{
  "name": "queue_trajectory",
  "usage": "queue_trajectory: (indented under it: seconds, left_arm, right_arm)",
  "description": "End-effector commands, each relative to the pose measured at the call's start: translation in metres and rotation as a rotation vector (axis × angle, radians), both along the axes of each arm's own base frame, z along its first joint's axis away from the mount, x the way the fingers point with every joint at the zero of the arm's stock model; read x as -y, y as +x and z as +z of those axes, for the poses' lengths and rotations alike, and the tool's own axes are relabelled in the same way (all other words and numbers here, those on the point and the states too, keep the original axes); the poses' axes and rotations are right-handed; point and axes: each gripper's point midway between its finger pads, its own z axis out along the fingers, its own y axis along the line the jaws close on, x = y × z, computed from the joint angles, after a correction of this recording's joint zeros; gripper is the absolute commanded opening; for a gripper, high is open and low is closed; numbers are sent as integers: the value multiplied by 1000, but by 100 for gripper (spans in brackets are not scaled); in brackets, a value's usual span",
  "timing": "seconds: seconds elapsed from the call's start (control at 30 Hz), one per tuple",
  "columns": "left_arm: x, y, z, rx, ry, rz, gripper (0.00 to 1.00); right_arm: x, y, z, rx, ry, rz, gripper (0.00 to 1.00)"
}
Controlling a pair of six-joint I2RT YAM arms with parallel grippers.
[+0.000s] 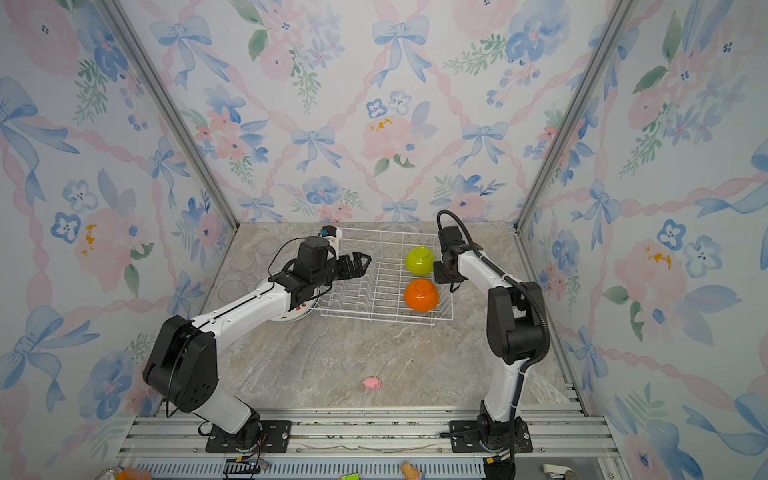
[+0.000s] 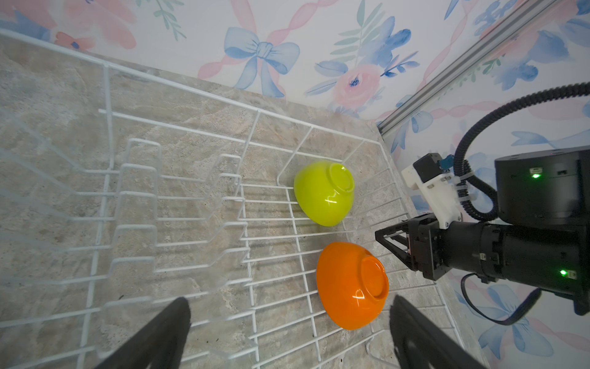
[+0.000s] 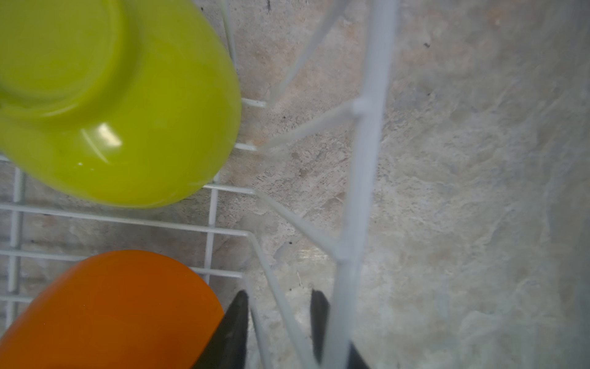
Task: Unload the mixed dishes from the dish rack
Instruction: 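Move the left gripper over the rack to the orange bowl while the right holds still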
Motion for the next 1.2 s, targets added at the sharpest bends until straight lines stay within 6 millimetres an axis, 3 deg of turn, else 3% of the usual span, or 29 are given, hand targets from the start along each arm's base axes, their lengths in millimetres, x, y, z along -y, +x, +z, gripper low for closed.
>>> queue_trajectory:
  seconds: [0.0,0.13,0.23,0.43,0.8,1.0,1.17]
  left_arm:
    - [7,1,0,-12,-13,-10,98]
    - [11,-1,2,-9,-17,-22,98]
    - [16,-2,3,-3,-15,-33,98]
    - [37,-4,-7,-28,0,-81,98]
    - [85,-11,-55,-224,-69,-174,98]
    - [112,-18,-71,-301,-112,-238,98]
    - [126,-24,-81,-346,-130,-266,98]
  right_arm:
    - [12,6,28,88,-75,20,58]
    - [10,3,52,147,-38,-1,78]
    - [7,-4,76,217,22,-26,87]
    - [4,-40,110,255,161,-95,92]
    - [-27,-122,94,143,518,-103,100]
    - [-27,-142,97,148,552,-119,98]
    - [-30,-146,101,170,583,-111,97]
